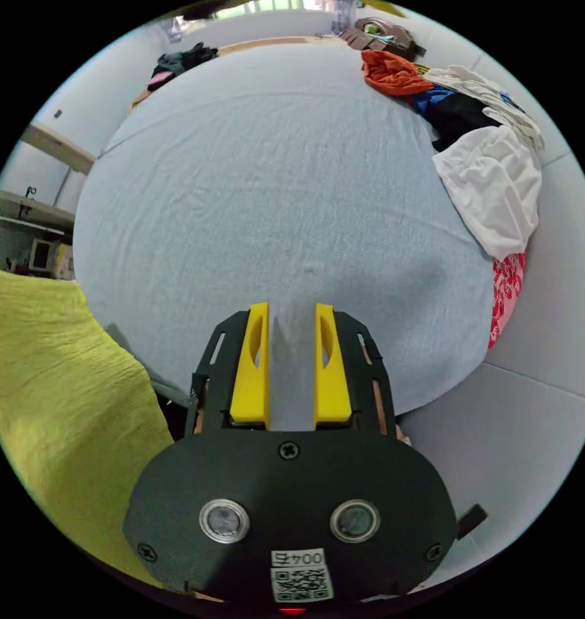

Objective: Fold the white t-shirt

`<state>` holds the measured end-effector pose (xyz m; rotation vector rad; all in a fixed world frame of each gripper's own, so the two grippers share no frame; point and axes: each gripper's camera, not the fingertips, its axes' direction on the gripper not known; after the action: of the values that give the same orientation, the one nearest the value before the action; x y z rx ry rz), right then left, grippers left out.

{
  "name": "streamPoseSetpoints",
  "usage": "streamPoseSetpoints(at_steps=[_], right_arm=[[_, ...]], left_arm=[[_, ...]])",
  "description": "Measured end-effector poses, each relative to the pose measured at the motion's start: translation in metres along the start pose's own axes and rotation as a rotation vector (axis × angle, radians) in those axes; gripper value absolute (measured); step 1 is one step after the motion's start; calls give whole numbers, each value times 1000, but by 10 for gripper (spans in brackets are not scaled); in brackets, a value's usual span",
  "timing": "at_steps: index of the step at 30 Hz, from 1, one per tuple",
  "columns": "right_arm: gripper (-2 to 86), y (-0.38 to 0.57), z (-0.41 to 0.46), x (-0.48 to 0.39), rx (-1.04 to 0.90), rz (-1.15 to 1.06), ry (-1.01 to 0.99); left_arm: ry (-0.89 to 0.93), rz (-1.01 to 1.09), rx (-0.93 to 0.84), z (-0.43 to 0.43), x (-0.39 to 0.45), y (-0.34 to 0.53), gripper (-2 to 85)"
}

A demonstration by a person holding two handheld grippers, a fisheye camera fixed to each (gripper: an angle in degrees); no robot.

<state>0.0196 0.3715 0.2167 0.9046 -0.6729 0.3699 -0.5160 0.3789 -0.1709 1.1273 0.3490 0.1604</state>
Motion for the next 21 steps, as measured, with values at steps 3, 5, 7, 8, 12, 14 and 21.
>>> streamPoseSetpoints(at_steps=[3, 5, 7, 8, 12, 14, 21], right_arm=[[94, -10, 16, 19, -8, 1, -15], [77, -16, 21, 29, -17, -3, -18], [65, -21, 26, 37, -14, -9, -30], [62, -24, 29, 43, -11, -9, -44], [59, -36, 40, 58, -18, -32, -98], [54, -40, 45, 62, -21, -40, -104], [58, -55, 64, 61, -18, -75, -88]], left_arm=[[-28, -37, -51, 54, 13, -72, 198], [-69, -40, -61, 83, 22, -110, 208], [-157, -30, -79, 118, 36, -154, 212], [-186, -28, -88, 126, 39, -165, 212], [-332, -110, -147, 174, 34, -217, 180], [-298, -149, -199, 184, 23, -231, 111], [-170, -143, 247, 9, 9, -229, 17]])
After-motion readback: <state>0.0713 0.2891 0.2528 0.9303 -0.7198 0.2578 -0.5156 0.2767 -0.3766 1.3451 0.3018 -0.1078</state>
